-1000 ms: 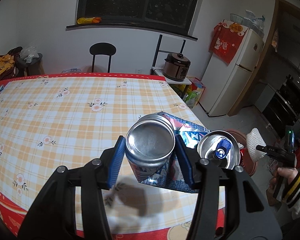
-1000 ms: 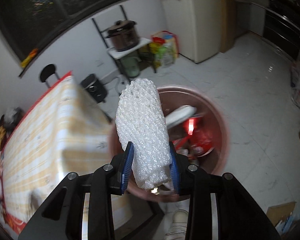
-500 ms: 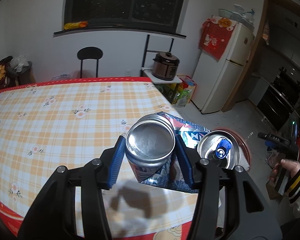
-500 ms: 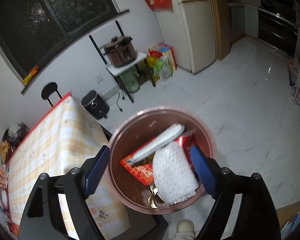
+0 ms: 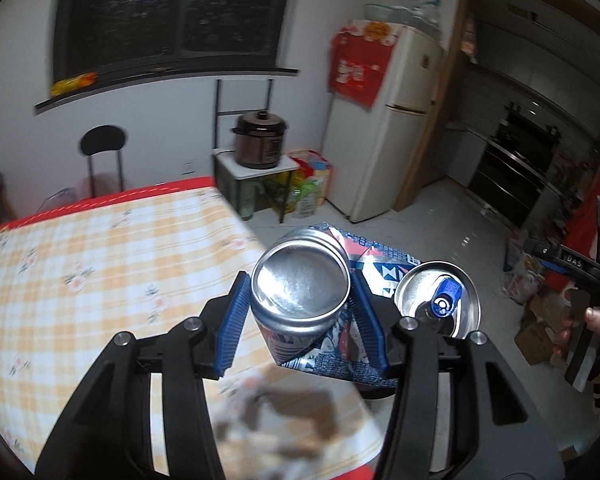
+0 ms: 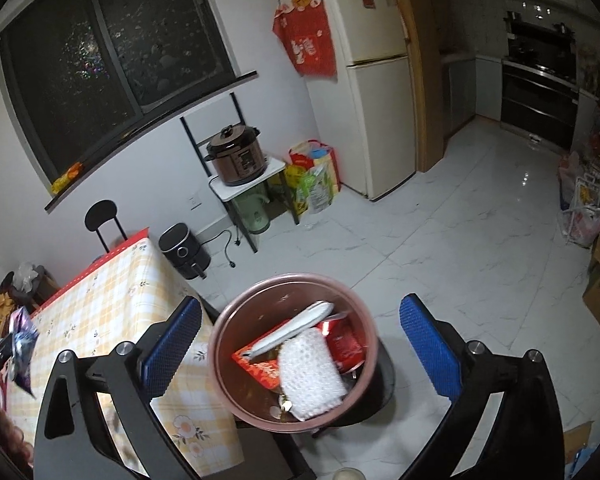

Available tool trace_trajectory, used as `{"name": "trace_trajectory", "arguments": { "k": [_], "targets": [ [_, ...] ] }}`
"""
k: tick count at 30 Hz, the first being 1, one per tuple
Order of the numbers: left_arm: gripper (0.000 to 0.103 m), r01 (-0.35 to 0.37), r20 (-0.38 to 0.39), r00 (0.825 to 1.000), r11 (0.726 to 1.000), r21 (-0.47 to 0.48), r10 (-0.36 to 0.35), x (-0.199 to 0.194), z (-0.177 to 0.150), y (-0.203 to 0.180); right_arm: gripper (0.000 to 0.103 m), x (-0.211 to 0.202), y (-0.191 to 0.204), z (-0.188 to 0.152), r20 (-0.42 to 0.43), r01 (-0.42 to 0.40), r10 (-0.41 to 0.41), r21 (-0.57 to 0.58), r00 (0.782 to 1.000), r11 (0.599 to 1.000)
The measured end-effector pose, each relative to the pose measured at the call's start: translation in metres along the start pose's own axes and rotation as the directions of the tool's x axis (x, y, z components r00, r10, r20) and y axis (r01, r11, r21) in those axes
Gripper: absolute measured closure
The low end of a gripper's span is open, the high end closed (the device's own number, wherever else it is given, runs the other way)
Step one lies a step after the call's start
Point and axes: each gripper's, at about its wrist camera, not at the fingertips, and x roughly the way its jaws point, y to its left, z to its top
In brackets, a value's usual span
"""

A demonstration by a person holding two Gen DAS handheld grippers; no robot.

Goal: Collect trash
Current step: 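Carry the crushed blue can with the left tool over the bin and release it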

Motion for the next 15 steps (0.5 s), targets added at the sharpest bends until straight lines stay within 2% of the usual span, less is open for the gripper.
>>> {"name": "trace_trajectory", "arguments": {
  "k": [7,15],
  "targets": [
    [0.051,0.085,-0.037,0.996,0.995,0.058,-0.083,0.051,0.014,-0.055,0.005,-0.019,-0.039,0.001,0.009,0.051,-0.051,0.026,0.999,0.998],
    [0.051,0.172,-0.098,0.982,0.977,0.127,-0.160,0.112,0.024,-0.116,0.005,-0.034,-0.093,-0.006,0.007,0.130,-0.131,0.093,0.991,0.987]
  ]
}}
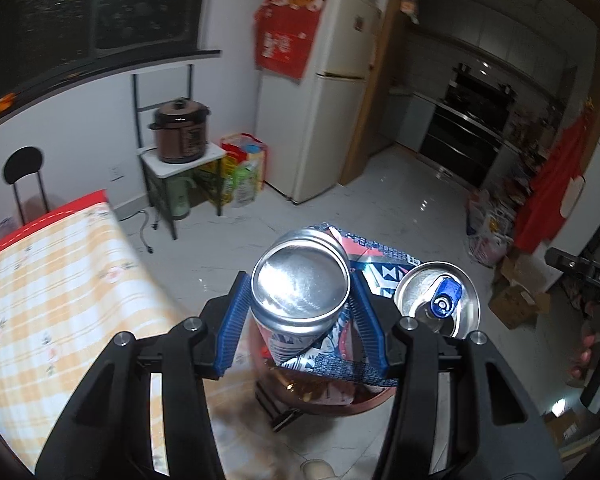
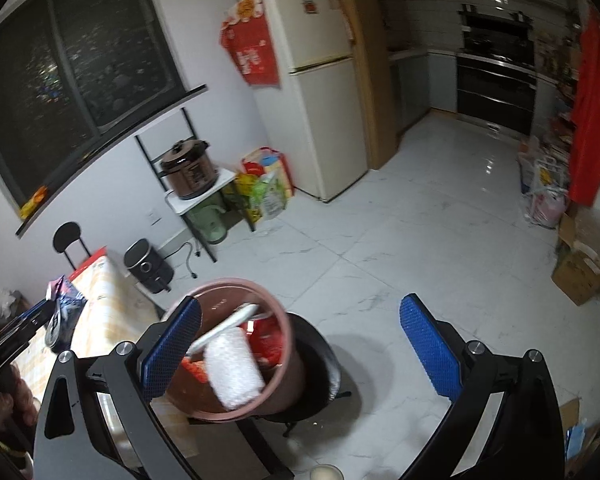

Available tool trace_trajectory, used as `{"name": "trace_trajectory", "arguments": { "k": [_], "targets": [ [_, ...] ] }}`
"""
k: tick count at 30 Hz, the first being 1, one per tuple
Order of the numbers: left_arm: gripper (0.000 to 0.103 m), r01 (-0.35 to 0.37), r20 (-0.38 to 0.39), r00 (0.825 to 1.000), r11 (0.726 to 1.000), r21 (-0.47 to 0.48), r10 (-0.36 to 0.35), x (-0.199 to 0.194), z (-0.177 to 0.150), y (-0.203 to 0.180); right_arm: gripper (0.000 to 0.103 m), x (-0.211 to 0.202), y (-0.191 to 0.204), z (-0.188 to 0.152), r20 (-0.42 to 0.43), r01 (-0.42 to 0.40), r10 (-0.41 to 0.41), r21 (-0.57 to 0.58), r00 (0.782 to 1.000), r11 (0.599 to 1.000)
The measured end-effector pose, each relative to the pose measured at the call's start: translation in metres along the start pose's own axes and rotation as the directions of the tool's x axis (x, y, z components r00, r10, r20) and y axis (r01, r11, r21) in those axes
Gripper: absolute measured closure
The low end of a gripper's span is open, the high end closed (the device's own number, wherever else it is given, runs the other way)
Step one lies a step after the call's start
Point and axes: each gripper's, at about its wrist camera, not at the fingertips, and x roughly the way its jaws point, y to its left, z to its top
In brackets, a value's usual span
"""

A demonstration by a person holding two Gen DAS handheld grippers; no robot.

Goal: Collect trash
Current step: 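Carry the crushed blue can with the left tool over the bin and release it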

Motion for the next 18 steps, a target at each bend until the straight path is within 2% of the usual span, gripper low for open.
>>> {"name": "trace_trajectory", "arguments": {
  "k": [5,7,8,9,13,15,18],
  "targets": [
    [0.051,0.034,-0.046,0.998,0.999,0.039,-0.032,0.040,0.006,-0.021,0.005,0.000,-0.029,-0.007,-0.014,0.046,-0.045,0.045,0.999,0.998],
    [0.038,0.074,-0.063,0.995,0.996,0.049,-0.071,0.054,0.008,-0.027,0.005,0.000,-0.036,-0.010,-0.018,0.058,-0.057,0.056,0.998,0.997],
    [0.019,0.081,-0.065,0.995,0.995,0.055,-0.077,0.061,0.009,-0.029,0.005,0.000,-0.038,-0.011,-0.020,0.062,-0.061,0.060,0.998,0.996],
    [0.014,0.068,-0.060,0.996,0.996,0.060,-0.064,0.065,0.010,-0.030,0.005,0.001,-0.039,-0.012,-0.022,0.066,-0.065,0.065,0.998,0.996],
    [0.014,0.055,-0.072,0.996,0.997,0.056,-0.051,0.073,0.014,-0.031,0.005,0.000,-0.040,-0.009,-0.017,0.068,-0.067,0.071,0.998,0.995],
    [0.013,0.065,-0.056,0.996,0.997,0.035,-0.063,0.064,0.016,-0.027,0.005,-0.003,-0.036,-0.008,-0.009,0.065,-0.065,0.068,0.998,0.996],
    [0.011,0.039,-0.025,0.999,0.998,0.040,-0.038,0.043,0.021,-0.019,0.005,-0.009,-0.027,-0.005,0.006,0.055,-0.055,0.059,0.998,0.997]
  ]
}}
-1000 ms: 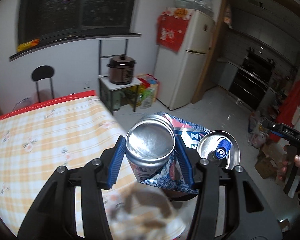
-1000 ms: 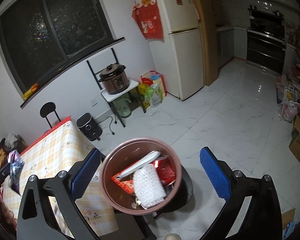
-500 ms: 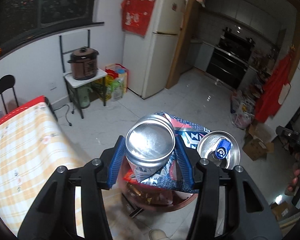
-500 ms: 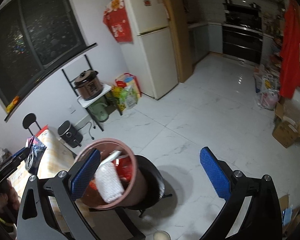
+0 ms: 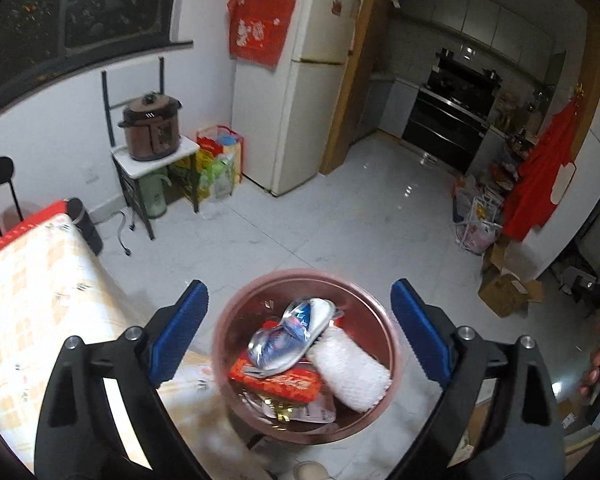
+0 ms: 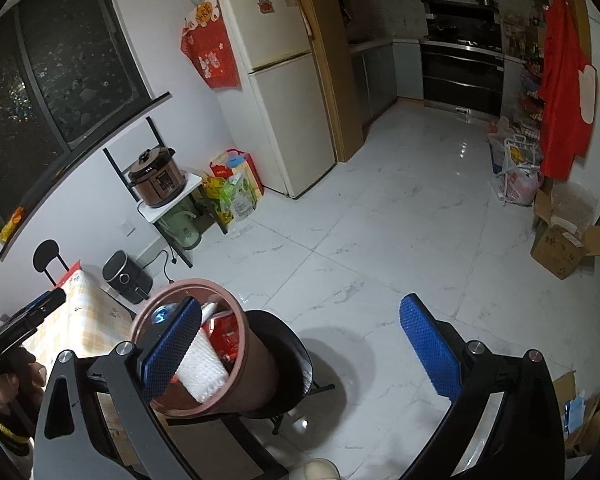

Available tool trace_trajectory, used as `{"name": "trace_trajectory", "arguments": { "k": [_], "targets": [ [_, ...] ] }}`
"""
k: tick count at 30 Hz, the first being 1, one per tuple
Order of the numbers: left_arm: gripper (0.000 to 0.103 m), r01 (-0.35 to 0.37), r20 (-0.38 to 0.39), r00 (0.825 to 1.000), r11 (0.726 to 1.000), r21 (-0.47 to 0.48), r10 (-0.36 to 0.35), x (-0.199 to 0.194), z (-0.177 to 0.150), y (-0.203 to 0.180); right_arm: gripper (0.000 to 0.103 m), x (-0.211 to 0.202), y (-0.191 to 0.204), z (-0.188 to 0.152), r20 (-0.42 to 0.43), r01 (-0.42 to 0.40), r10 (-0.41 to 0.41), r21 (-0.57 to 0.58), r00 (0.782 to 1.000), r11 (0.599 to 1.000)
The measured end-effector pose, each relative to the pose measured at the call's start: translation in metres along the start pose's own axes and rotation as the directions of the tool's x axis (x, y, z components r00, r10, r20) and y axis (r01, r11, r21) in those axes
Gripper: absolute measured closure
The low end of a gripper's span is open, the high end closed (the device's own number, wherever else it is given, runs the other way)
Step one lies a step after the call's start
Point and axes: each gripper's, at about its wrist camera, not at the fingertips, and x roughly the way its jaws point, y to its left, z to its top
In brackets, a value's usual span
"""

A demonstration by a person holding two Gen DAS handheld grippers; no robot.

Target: Collect trash

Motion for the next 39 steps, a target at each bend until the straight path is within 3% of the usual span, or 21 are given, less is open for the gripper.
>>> {"name": "trace_trajectory", "arguments": {
  "k": [11,24,39],
  "targets": [
    [0.009,-0.061,0.118,0.991,0.998,0.002,0.060,-0.114,0.004,0.033,0.005,-0.048,0.064,0.006,0.074,-0.041,0.047,-0.086,0.996,0.995],
    [0.006,-0.122,0.244,0.962,0.992,-0.005,0.120,-0.256,-0.009,0.071,0.005,-0.132,0.153,-0.006,0.167,-0.075,0.112,-0.212,0.980,0.974],
    [0.006,-0.163,0.315,0.937,0.986,0.022,0.148,-0.338,-0.030,0.097,0.005,-0.197,0.218,-0.034,0.228,-0.036,0.118,-0.337,0.966,0.941]
  ]
}}
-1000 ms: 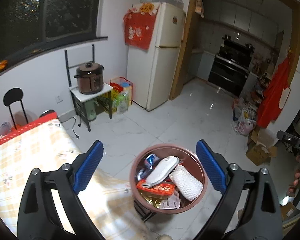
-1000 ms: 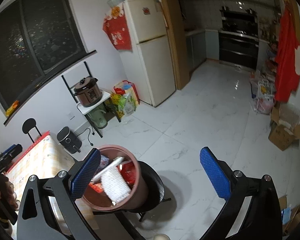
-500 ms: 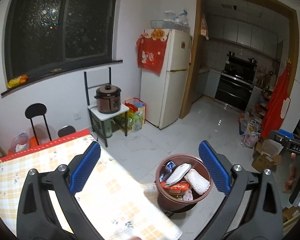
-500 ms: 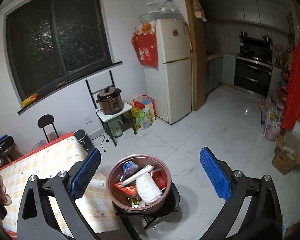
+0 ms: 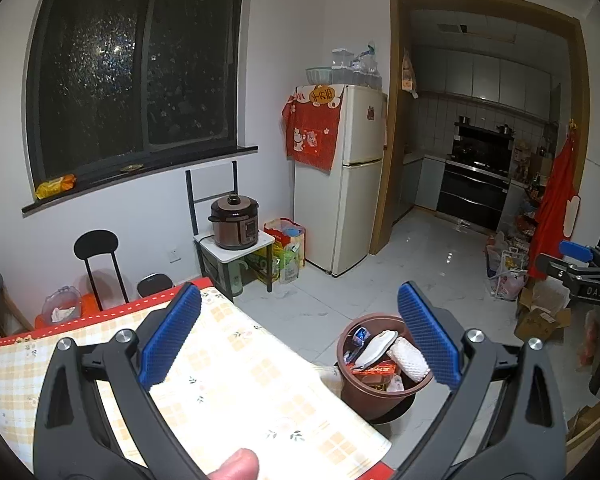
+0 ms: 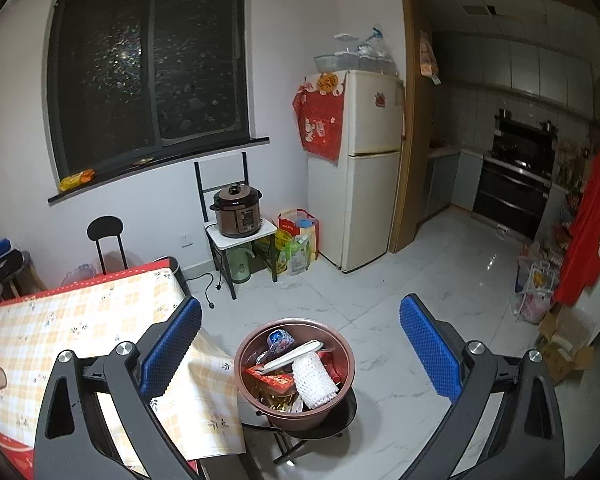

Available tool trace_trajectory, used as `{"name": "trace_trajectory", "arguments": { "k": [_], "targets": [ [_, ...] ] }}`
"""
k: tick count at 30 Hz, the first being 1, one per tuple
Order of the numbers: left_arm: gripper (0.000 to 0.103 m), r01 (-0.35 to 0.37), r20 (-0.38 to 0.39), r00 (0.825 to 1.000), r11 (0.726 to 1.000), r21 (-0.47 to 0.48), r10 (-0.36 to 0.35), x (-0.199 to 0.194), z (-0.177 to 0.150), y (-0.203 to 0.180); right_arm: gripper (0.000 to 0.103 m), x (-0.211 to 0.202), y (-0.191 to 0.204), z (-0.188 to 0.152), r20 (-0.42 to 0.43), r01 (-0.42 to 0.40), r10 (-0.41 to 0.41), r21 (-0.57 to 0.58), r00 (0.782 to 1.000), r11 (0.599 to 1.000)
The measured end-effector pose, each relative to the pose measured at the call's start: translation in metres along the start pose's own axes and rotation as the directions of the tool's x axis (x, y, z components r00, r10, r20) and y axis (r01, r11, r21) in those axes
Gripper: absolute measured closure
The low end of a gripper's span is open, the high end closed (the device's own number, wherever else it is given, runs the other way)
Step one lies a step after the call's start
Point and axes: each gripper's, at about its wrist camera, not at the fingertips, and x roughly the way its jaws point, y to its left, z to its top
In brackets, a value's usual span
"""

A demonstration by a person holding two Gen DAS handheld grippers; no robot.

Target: Collect trash

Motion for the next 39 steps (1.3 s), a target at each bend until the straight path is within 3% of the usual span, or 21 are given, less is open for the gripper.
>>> {"name": "trace_trajectory", "arguments": {
  "k": [13,39],
  "targets": [
    [0.006,-0.011,0.013,1.000,1.000,0.022,0.011,-0.023,-0.003,0.011,0.005,-0.009,0.018,-0.004,-0.003,0.027,-0.027,-0.017,1.000,0.999],
    [0.006,-0.031,0.021,0.999,0.999,0.029,0.031,-0.014,0.001,0.014,0.005,0.000,0.029,0.000,-0.013,0.090,-0.091,-0.059,0.996,0.994]
  ]
}}
